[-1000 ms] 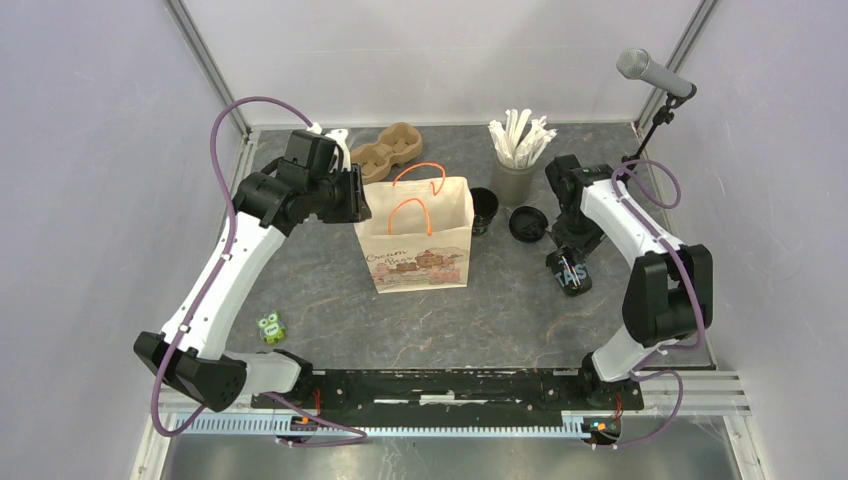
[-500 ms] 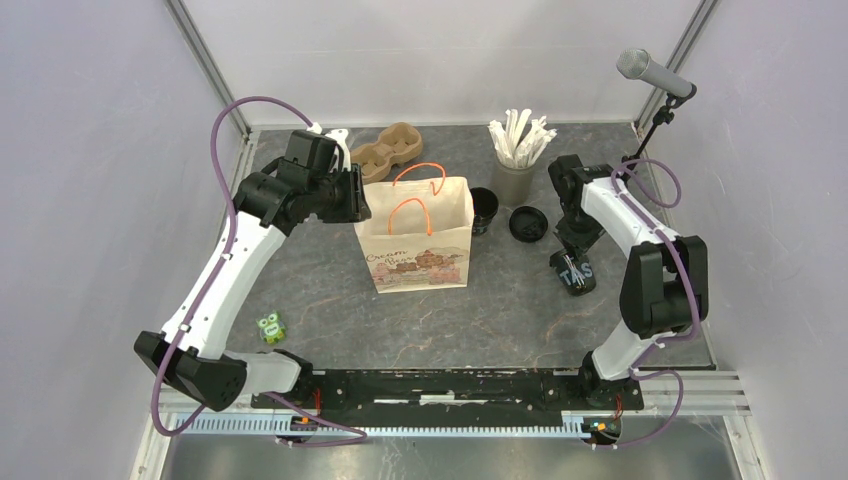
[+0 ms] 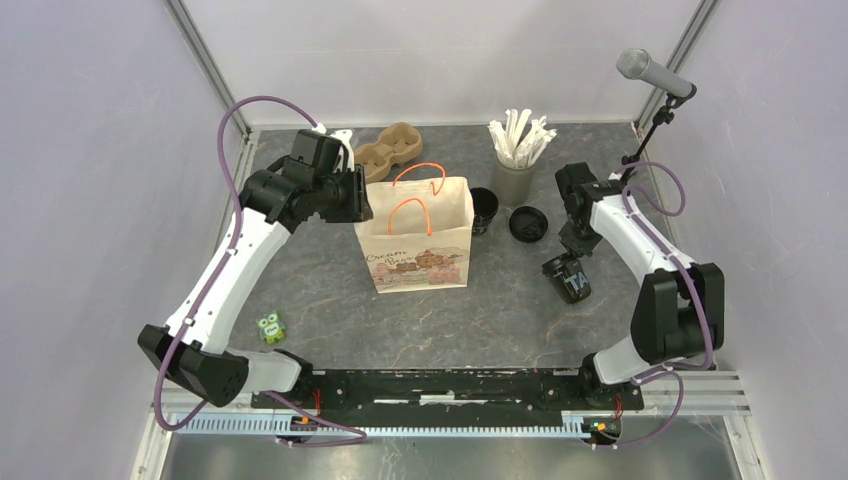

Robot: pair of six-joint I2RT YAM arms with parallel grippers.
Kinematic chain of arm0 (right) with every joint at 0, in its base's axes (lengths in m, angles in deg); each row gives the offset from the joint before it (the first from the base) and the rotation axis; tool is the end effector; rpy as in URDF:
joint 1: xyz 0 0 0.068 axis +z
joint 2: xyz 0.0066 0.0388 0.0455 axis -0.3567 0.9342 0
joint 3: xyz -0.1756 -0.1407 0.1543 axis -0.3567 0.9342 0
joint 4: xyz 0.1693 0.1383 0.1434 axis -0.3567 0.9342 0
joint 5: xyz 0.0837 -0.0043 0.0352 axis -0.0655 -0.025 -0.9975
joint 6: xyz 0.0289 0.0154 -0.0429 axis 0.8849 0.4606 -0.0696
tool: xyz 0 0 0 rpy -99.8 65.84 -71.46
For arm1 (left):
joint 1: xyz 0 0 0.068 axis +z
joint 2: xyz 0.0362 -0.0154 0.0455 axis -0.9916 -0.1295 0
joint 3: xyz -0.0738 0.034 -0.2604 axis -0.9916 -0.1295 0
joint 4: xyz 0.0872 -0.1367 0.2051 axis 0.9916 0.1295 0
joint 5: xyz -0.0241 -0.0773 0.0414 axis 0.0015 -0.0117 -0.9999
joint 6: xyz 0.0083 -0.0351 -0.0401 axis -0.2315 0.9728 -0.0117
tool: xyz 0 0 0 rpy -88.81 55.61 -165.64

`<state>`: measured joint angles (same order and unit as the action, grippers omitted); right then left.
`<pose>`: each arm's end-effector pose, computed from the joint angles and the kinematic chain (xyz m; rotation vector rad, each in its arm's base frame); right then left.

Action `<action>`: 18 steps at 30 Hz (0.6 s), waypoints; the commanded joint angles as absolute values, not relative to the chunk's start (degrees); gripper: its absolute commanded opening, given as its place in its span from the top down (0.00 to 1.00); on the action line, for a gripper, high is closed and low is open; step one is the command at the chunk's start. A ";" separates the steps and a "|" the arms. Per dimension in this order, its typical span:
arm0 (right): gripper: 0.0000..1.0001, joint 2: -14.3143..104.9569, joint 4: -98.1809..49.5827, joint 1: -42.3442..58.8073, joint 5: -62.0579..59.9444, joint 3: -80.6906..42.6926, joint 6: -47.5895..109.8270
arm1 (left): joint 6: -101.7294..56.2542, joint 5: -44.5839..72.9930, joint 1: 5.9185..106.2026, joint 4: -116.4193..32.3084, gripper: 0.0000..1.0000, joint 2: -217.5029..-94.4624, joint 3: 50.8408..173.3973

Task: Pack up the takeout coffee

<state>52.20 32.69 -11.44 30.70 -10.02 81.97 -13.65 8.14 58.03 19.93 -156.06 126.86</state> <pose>0.2797 0.0318 0.2397 1.1665 2.4688 -0.3391 0.2312 -0.1070 0.3944 0.1007 2.4545 -0.4016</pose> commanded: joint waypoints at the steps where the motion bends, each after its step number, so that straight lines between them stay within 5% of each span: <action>1: 1.00 48.28 28.58 -11.66 28.63 -7.44 79.33 | -16.12 7.83 57.59 18.58 0.57 -156.44 128.79; 9: 1.00 39.63 21.64 -11.70 21.61 -5.33 70.41 | -16.30 7.60 57.49 18.85 0.57 -156.08 128.90; 18: 0.96 23.87 -13.58 -11.67 -13.19 18.04 58.23 | -15.82 8.39 57.32 19.06 0.57 -156.43 128.83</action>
<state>27.79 5.45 -11.64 4.50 10.55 65.21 -13.65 7.94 57.68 19.93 -156.56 126.89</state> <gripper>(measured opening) 0.154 0.434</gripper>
